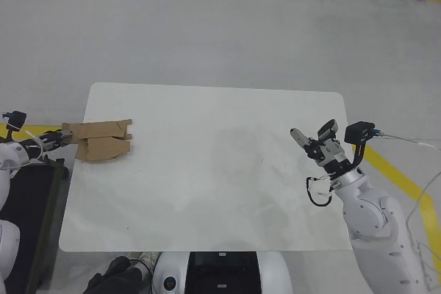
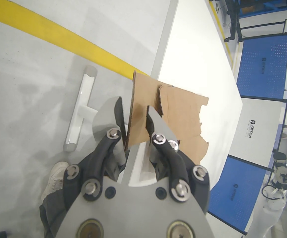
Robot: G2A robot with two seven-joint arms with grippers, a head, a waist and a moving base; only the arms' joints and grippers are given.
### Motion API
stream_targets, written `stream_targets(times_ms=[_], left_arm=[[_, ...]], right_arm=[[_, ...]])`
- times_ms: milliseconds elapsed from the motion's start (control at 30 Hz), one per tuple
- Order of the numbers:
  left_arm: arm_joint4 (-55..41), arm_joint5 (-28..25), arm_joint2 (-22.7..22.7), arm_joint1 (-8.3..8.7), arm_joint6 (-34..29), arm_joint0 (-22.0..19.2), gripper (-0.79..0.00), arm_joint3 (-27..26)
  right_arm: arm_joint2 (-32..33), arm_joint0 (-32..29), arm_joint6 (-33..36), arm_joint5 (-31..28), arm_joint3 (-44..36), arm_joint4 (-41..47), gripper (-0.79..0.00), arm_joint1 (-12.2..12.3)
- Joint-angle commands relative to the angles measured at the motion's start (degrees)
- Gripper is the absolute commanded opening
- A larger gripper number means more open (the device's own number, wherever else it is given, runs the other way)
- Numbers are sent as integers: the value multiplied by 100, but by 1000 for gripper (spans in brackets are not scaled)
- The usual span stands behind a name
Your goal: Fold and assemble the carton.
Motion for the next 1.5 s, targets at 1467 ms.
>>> stream_targets(times_ms=[1467], left_arm=[[-4445,1562,-530,-686,-2979,708,-785,-4082]], right_arm=[[0,0,0,0,0,0,0,0]])
